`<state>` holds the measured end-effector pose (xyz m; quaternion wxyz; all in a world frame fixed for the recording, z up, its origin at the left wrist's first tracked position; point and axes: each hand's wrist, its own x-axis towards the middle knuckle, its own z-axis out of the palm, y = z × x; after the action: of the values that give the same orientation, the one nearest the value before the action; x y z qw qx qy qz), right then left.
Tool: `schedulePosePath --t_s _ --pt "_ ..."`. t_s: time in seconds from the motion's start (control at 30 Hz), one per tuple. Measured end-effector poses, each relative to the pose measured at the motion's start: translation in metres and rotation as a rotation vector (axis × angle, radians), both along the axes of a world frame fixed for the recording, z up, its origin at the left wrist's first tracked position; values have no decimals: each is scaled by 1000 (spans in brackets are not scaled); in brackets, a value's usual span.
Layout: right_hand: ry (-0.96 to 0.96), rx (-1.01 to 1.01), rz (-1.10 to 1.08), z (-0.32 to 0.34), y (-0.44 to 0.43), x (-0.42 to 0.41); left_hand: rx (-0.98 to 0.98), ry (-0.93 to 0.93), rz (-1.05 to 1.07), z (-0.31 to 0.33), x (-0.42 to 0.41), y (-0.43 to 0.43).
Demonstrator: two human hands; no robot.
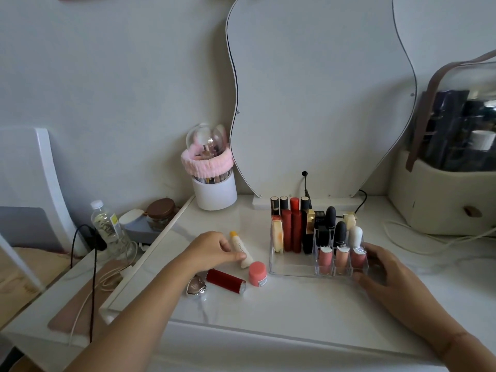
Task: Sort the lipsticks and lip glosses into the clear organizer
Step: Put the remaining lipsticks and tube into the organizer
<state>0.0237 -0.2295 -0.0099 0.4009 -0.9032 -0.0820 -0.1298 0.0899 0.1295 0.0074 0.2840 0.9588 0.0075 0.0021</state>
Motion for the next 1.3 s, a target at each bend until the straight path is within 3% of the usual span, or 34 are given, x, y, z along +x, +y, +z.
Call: schedulePosePath --t_s 0.37,0.87,1.0,1.13,1.3 --pt "5 -3 10 0 -1 0 188 110 173 3 13 -27" --pt "-1 -1 6 2 1 -2 36 96 112 9 6 -21" --pt "2 -11 6 2 1 -2 -7 -21 174 9 2 -14" --pt "9 -7 3 2 1 -2 -299 -166 163 13 0 -9" --pt "1 -8 3 2 1 -1 -445 -407 93 40 -7 -12"
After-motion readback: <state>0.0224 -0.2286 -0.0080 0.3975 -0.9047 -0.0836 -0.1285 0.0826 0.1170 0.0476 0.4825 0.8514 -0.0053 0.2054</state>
